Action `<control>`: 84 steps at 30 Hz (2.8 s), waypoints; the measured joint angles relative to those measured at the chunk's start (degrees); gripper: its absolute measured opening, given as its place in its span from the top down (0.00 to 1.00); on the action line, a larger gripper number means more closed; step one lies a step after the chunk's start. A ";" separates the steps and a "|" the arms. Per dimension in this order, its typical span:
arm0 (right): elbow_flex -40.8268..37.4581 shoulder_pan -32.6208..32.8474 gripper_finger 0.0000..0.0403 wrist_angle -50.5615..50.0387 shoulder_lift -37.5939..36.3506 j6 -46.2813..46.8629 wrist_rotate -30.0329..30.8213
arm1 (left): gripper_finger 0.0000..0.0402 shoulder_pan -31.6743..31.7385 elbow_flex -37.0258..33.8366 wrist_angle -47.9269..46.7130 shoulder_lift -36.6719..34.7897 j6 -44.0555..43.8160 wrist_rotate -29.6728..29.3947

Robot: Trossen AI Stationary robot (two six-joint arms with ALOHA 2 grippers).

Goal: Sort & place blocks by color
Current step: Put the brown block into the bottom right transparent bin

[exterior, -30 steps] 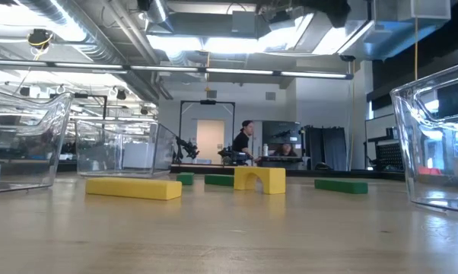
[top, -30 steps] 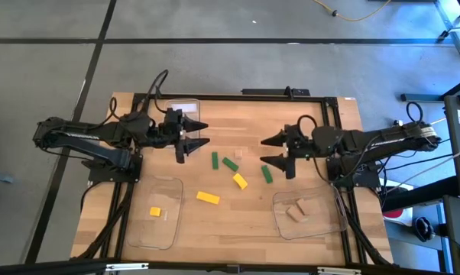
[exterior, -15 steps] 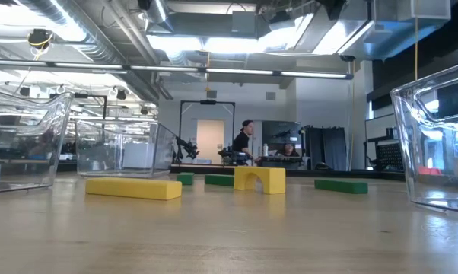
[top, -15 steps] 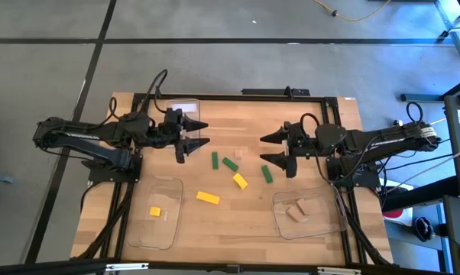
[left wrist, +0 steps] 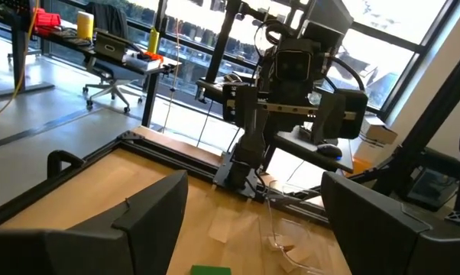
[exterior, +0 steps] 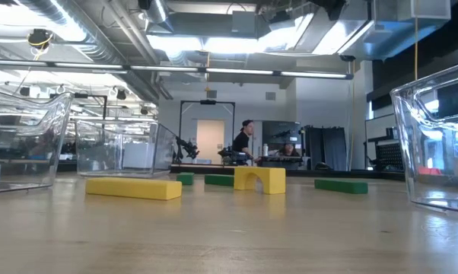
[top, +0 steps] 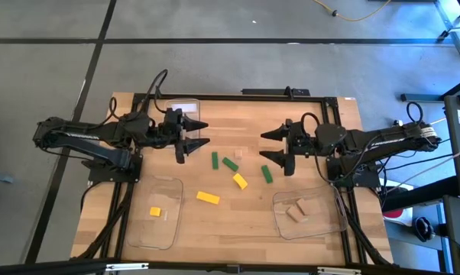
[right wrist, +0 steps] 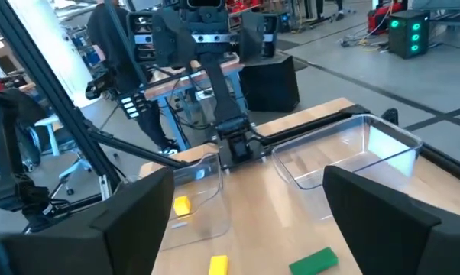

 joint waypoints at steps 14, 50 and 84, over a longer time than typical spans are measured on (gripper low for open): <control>9.70 -10.72 0.21 -20.90 22.09 13.67 -2.99 | 0.27 0.00 0.00 0.11 0.00 -0.42 -0.07; 11.69 -10.80 0.33 -13.15 51.88 41.29 4.45 | 0.27 0.00 0.00 0.28 0.00 -0.47 -0.03; -22.25 7.99 0.67 8.23 5.54 33.41 11.35 | 0.27 0.94 0.00 -4.18 0.02 4.20 -4.26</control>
